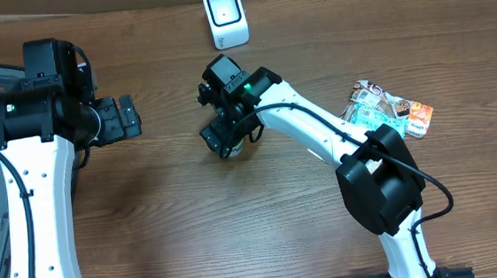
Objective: Scan the item barcode
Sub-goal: 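Close the right gripper on the jar lid and lift the jar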
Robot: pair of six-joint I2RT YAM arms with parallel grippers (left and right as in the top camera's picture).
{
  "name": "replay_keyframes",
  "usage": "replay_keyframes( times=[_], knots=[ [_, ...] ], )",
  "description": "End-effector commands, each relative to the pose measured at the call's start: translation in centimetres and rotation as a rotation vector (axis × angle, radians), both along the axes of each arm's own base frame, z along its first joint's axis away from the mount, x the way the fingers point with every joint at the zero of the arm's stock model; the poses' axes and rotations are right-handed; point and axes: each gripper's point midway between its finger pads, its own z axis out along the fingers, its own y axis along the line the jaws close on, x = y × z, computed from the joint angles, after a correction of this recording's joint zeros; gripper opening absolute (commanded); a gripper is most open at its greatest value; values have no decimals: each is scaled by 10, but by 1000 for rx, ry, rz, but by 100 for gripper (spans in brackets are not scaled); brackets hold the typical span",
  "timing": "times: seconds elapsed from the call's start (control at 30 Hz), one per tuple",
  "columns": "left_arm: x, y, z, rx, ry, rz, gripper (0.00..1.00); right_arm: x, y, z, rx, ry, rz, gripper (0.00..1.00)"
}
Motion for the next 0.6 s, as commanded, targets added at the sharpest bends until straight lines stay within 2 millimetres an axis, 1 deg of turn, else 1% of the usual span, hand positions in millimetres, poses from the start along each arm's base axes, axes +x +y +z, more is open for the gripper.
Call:
replay_keyframes(
  times=[0.0, 0.33, 0.57],
  knots=[
    [2, 0, 2, -5, -9, -6, 100, -1, 3, 1, 10, -6, 11, 99],
    [2, 0, 2, -5, -9, -5, 100, -1, 3, -9, 15, -12, 11, 99],
    [2, 0, 2, -5, -9, -6, 100, 2, 5, -8, 23, -22, 10, 79]
  ],
)
